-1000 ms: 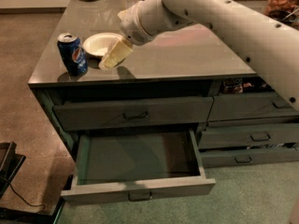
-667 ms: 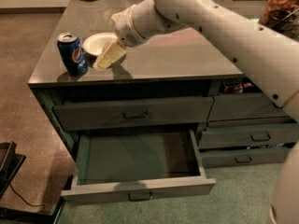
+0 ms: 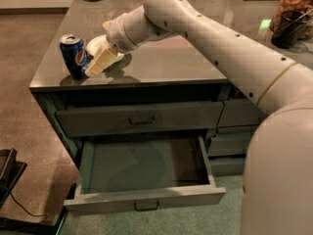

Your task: Place pepsi can into middle drawer

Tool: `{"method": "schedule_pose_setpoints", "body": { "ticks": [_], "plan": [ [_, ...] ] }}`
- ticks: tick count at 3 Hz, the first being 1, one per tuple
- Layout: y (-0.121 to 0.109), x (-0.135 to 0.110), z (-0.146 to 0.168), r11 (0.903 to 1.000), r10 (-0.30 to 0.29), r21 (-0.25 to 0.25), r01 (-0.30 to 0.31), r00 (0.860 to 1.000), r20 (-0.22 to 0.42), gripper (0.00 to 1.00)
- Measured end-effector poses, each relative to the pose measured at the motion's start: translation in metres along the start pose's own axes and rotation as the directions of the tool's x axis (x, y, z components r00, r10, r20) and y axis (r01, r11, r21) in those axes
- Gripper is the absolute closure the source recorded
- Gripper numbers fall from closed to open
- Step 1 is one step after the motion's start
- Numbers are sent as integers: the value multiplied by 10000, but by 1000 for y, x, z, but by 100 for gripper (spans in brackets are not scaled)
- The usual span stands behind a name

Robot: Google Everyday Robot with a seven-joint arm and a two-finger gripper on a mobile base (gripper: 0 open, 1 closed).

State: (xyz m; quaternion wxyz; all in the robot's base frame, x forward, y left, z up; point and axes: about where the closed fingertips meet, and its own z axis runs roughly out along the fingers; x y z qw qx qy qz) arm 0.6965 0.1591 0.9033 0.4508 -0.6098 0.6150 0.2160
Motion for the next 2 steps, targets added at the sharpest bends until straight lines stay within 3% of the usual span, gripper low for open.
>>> {"method": "schedule_pose_setpoints", "body": {
  "ticks": [2],
  "plan": [
    [-5,-8,40,9985,-96,-537,118,9991,414,0]
  ]
}}
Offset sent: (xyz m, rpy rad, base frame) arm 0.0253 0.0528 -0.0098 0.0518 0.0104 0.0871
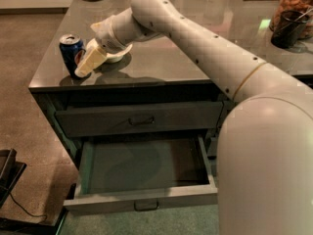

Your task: Place pepsi can into middle drawer

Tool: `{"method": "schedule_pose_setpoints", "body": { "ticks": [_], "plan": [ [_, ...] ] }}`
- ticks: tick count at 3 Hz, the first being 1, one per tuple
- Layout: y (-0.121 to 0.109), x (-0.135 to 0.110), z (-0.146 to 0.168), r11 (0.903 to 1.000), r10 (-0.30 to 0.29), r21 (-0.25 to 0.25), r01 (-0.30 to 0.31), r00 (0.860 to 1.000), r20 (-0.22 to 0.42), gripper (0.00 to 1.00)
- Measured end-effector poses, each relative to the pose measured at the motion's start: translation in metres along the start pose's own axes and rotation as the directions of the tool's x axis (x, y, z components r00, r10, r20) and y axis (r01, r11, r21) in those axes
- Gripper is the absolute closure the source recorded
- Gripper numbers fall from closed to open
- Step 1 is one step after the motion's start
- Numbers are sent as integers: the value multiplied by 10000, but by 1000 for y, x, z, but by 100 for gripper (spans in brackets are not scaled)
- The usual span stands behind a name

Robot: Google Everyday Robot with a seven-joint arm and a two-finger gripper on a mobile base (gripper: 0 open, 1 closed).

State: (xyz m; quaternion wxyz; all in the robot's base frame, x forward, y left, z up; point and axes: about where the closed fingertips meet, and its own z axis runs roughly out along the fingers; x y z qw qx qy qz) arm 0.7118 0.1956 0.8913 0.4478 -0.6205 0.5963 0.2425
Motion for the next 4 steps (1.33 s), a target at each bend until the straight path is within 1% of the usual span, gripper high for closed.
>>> {"method": "schedule_pose_setpoints", "body": {
  "ticks": [1,2,3,4],
  "plan": [
    [-1,-14,9,9998,-103,-172,108,9996,267,0],
    [2,-35,16,9990,-138,-405,163,9980,616,0],
    [13,-46,23,9963,108,-863,-32,9961,874,0],
    [25,-41,32,9904,559,-1313,-437,9943,911,0]
  ]
}}
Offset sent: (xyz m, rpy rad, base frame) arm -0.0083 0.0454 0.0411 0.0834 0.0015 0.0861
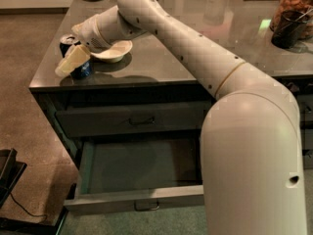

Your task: Place pepsi can into middle drawer

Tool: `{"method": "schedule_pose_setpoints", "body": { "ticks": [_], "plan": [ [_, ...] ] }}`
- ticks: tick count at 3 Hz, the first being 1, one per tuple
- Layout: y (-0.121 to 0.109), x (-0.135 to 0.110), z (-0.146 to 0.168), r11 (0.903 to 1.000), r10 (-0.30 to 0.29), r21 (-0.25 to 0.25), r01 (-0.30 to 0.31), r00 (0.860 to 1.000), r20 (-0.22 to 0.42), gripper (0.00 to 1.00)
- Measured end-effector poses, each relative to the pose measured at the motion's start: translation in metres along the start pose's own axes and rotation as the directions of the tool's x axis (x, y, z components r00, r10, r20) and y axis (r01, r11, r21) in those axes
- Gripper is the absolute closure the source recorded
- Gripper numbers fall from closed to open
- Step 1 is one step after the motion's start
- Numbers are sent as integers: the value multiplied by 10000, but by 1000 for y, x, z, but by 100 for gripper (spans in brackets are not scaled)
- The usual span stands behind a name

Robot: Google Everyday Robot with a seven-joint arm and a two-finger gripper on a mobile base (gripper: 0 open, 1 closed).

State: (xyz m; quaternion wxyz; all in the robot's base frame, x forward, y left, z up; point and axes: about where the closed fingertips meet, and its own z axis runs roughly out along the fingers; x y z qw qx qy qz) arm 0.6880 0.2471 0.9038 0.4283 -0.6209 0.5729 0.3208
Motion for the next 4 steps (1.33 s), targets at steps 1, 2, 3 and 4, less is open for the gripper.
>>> {"method": "schedule_pose_setpoints", "body": {
  "ticks": [1,2,3,4],
  "plan": [
    [8,7,9,9991,297,-317,-294,9995,89,0],
    [8,7,9,9991,297,-318,-294,9995,89,19],
    [8,7,9,9991,297,-318,-294,9995,89,42],
    [8,7,9,9991,297,-319,-294,9995,89,65]
  ]
}}
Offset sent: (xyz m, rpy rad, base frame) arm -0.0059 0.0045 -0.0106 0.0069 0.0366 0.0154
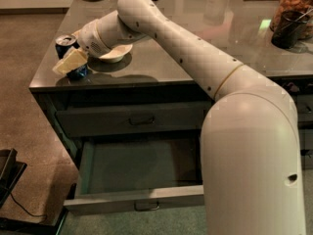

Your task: Place pepsi can into middle drawer

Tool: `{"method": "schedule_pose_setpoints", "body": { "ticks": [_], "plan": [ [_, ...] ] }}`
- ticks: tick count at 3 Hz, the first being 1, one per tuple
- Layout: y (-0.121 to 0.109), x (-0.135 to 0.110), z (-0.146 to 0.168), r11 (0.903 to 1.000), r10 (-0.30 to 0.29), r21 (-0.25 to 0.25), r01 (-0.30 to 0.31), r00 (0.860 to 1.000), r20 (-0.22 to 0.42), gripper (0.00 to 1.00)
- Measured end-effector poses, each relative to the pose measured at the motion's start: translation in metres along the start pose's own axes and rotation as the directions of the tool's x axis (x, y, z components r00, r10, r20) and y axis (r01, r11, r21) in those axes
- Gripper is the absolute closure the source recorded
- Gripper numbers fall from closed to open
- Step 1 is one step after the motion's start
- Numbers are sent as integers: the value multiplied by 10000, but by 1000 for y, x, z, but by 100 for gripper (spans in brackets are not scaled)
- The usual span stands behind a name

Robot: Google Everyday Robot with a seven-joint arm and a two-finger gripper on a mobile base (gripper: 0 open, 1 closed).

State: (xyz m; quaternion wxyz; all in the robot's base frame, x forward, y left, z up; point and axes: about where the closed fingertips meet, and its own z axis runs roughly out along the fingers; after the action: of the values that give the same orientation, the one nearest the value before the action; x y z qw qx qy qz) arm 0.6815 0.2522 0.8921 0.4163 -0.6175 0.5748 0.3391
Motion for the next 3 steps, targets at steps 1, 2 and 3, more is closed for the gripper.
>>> {"method": "schedule_pose_setpoints", "body": {
  "ticks": [1,2,3],
  "plan": [
    [0,0,0,10000,0,-1,0,10000,0,89],
    [0,0,0,10000,0,-1,0,10000,0,100],
    [0,0,0,10000,0,-1,0,10000,-1,100]
  ]
}}
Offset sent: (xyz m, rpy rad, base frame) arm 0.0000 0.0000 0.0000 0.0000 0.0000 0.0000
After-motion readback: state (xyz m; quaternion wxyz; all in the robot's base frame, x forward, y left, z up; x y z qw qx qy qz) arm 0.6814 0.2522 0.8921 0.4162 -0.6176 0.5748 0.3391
